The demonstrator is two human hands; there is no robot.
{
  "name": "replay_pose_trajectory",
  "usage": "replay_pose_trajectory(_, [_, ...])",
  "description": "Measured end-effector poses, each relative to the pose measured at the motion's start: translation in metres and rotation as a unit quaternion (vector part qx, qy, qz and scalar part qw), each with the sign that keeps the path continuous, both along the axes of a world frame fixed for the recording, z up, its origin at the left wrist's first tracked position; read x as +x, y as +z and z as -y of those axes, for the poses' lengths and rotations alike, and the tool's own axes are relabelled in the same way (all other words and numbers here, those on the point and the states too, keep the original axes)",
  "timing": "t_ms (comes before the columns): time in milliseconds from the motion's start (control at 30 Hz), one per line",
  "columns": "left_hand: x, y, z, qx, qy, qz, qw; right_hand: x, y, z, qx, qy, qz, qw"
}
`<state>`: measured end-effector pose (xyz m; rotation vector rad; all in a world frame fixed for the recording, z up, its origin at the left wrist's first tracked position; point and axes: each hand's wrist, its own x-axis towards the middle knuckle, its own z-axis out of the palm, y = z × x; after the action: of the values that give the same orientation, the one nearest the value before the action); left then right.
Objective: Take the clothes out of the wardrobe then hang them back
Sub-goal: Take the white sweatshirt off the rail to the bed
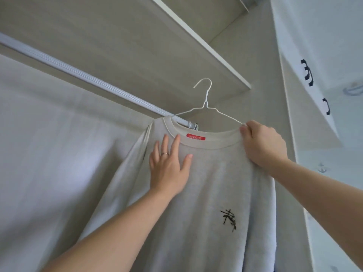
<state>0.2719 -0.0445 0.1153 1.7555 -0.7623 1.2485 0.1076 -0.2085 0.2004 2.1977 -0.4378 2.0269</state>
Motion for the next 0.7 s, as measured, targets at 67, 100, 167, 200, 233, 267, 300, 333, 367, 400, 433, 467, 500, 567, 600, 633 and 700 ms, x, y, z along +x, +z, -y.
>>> replay_pose_trajectory(67, [-0.017, 0.006, 0.011, -0.032, 0.009, 0.017, 0.999, -0.035, -0.003, 0.018, -0.002, -0.022, 0.004, 1.000])
replay_pose_trajectory(100, [-0.028, 0.009, 0.018, -0.046, 0.010, 0.027, 0.999, -0.054, -0.004, 0.026, 0.003, -0.031, 0.008, 0.999])
replay_pose_trajectory(167, [-0.053, 0.015, 0.036, -0.065, 0.002, 0.053, 0.996, -0.096, -0.006, 0.041, 0.019, -0.050, 0.022, 0.998])
replay_pose_trajectory(200, [-0.068, 0.018, 0.046, -0.069, -0.003, 0.068, 0.995, -0.118, -0.006, 0.048, 0.028, -0.061, 0.030, 0.997])
replay_pose_trajectory(233, [-0.084, 0.020, 0.058, -0.073, -0.010, 0.082, 0.994, -0.141, -0.005, 0.056, 0.033, -0.075, 0.037, 0.996])
replay_pose_trajectory(267, [-0.102, 0.023, 0.070, -0.077, -0.018, 0.095, 0.992, -0.164, -0.005, 0.064, 0.035, -0.090, 0.043, 0.994])
replay_pose_trajectory(300, [-0.120, 0.024, 0.083, -0.079, -0.029, 0.104, 0.991, -0.187, -0.005, 0.072, 0.037, -0.104, 0.049, 0.993])
replay_pose_trajectory(333, [-0.140, 0.025, 0.097, -0.080, -0.042, 0.112, 0.990, -0.211, -0.006, 0.081, 0.038, -0.117, 0.054, 0.991])
replay_pose_trajectory(367, [-0.160, 0.024, 0.112, -0.080, -0.058, 0.119, 0.988, -0.235, -0.007, 0.091, 0.038, -0.130, 0.058, 0.989])
replay_pose_trajectory(400, [-0.181, 0.022, 0.127, -0.080, -0.076, 0.126, 0.986, -0.259, -0.008, 0.100, 0.036, -0.143, 0.062, 0.987])
replay_pose_trajectory(433, [-0.202, 0.020, 0.142, -0.080, -0.096, 0.130, 0.984, -0.283, -0.010, 0.108, 0.032, -0.155, 0.067, 0.985])
replay_pose_trajectory(467, [-0.223, 0.017, 0.158, -0.081, -0.120, 0.131, 0.981, -0.308, -0.013, 0.116, 0.028, -0.168, 0.071, 0.983])
replay_pose_trajectory(500, [-0.245, 0.013, 0.173, -0.080, -0.146, 0.127, 0.978, -0.332, -0.016, 0.123, 0.027, -0.183, 0.071, 0.980])
replay_pose_trajectory(567, [-0.288, 0.003, 0.205, -0.077, -0.197, 0.115, 0.971, -0.380, -0.026, 0.135, 0.036, -0.221, 0.065, 0.973])
replay_pose_trajectory(600, [-0.308, -0.002, 0.222, -0.074, -0.222, 0.106, 0.967, -0.404, -0.032, 0.142, 0.043, -0.241, 0.063, 0.967])
replay_pose_trajectory(633, [-0.329, -0.008, 0.237, -0.070, -0.245, 0.097, 0.962, -0.427, -0.037, 0.148, 0.049, -0.262, 0.065, 0.962])
replay_pose_trajectory(700, [-0.369, -0.021, 0.270, -0.066, -0.287, 0.083, 0.952, -0.474, -0.051, 0.161, 0.059, -0.296, 0.074, 0.950])
